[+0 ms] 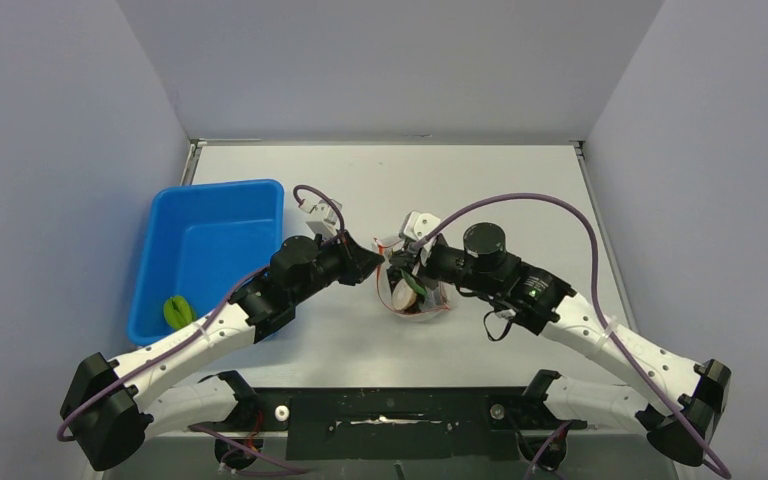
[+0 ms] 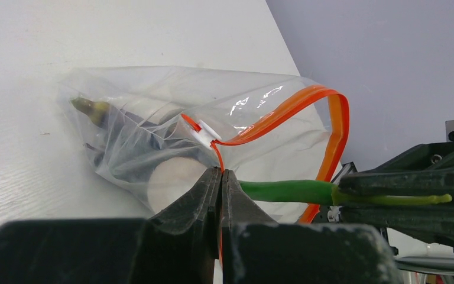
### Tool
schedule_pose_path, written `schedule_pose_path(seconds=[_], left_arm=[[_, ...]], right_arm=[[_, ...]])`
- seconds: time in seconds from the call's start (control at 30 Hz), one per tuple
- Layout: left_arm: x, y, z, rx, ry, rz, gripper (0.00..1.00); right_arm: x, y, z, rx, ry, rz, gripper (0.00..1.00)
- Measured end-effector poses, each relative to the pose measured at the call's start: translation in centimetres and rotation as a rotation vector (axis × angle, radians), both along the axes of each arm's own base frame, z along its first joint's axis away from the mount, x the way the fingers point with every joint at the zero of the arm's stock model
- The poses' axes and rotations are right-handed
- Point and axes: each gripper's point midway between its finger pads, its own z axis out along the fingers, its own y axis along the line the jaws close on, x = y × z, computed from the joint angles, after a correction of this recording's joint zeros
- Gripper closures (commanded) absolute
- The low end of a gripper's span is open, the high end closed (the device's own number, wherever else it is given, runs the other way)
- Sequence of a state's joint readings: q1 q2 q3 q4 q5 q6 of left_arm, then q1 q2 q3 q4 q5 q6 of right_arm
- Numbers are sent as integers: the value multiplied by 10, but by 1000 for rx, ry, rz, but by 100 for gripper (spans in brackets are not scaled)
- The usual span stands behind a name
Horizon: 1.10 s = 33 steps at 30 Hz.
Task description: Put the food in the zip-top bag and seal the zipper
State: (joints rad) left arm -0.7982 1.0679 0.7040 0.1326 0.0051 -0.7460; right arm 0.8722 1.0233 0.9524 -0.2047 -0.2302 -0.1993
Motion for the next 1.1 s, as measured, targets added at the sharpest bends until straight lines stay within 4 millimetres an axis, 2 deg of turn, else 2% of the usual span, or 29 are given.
schedule_pose_path(seconds=[0.07, 0.3, 0.6, 0.73, 0.93, 1.1], left_arm=[[0, 0, 0, 0, 0, -1, 100], [0, 0, 0, -1, -2, -4, 100], [-2, 0, 10, -31, -13, -5, 100], [-4, 0, 15, -46, -18, -8, 100], [-4, -1, 19, -64, -16, -6, 100], [-5, -2, 20, -73, -15, -12, 100]], right_arm=[[4, -2, 3, -3, 7, -32, 100], [13, -8, -8, -72, 57, -103, 100], [26, -22, -63, -258, 182, -234, 100], [34, -21, -69, -257, 195, -276, 100], [46, -9, -78, -225, 220, -317, 100], [52, -1, -90, -225, 246, -333, 84]])
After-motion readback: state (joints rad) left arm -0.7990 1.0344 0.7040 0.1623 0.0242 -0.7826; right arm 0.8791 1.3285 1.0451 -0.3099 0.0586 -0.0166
